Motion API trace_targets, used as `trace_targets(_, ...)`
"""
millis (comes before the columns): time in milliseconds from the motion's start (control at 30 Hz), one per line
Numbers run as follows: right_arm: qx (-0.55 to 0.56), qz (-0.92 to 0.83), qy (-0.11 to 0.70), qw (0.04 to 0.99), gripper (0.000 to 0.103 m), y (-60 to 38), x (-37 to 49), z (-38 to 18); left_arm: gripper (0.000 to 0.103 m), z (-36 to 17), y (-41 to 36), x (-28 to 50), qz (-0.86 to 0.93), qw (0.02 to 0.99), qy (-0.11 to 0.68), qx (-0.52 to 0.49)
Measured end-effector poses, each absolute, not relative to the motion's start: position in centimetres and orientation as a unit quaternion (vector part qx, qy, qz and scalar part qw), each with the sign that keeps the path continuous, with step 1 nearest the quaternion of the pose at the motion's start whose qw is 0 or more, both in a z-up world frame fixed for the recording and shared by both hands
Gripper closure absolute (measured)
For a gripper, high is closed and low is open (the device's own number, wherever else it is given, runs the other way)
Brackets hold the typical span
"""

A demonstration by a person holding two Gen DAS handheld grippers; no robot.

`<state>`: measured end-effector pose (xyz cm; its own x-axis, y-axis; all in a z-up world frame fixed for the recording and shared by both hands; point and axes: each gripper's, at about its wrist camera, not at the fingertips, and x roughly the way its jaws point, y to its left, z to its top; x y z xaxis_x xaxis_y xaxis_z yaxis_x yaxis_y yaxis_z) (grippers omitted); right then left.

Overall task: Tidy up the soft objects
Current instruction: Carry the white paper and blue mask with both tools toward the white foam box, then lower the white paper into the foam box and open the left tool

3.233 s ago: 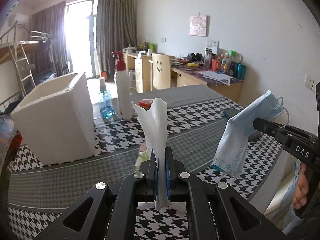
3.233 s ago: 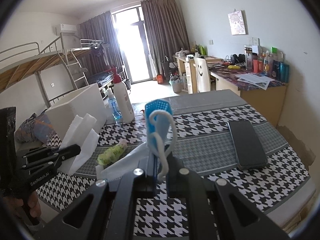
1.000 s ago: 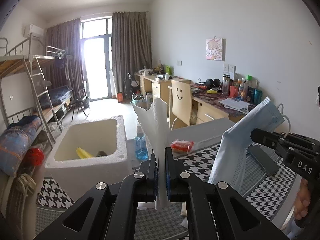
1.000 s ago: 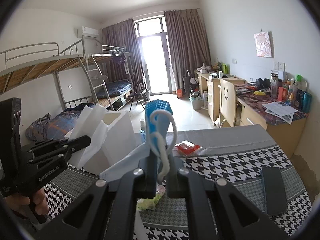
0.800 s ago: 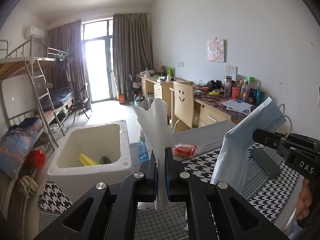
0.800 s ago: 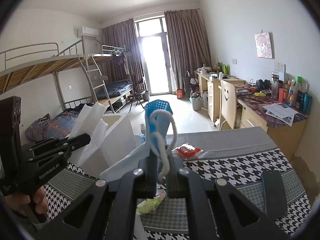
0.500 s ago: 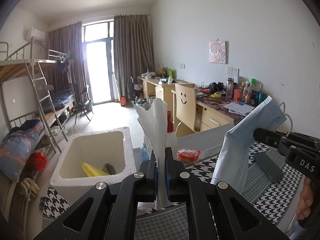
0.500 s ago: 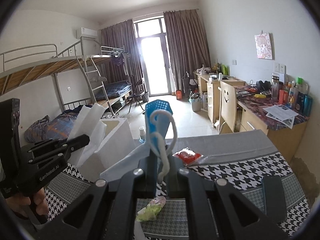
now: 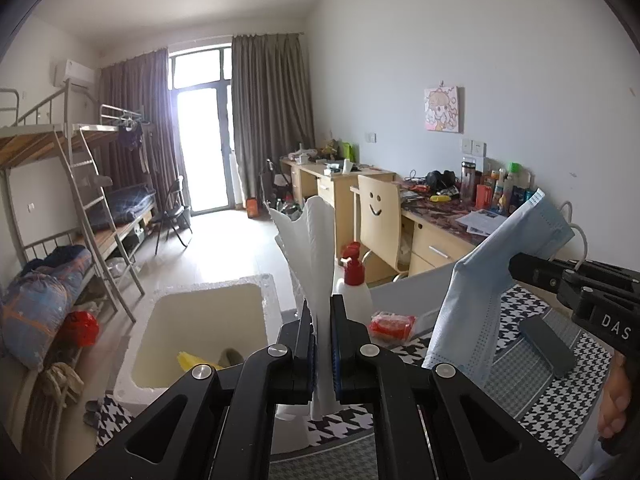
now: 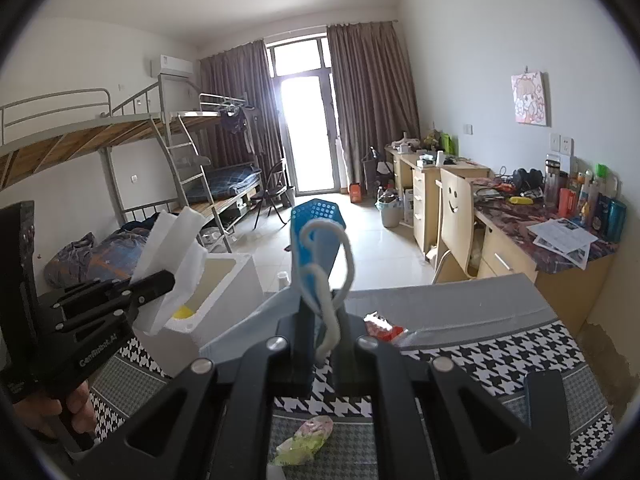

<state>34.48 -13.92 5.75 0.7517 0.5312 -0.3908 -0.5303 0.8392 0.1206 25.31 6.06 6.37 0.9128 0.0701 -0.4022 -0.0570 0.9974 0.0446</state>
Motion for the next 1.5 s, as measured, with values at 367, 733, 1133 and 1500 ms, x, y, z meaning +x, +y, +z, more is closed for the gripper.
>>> trace_targets(367, -0.011, 0.279, 0.205, 0.938, 0.094, -12.7, 35.5, 6.4, 0.096, 6.9, 7.6, 26.7, 0.051, 0.978, 0.202, 0.022)
trace_targets(733, -0.025, 0.295, 0.200, 0.934, 0.094, -10.7, 36.4, 7.4, 0.096, 7.1, 10.2, 28.1, 0.074, 0.975, 0.207, 0.012)
trace_targets(1133, -0.025, 0.316, 0.205, 0.926, 0.094, -8.6, 37.6, 7.6, 0.096, 6.7, 12.8, 28.9, 0.114, 0.970, 0.214, 0.004)
trace_targets(1500, -0.026, 0.326, 0.206, 0.922, 0.094, -7.2, 37.9, 7.8, 0.096, 5.4, 13.9, 30.0, 0.118, 0.965, 0.234, -0.007)
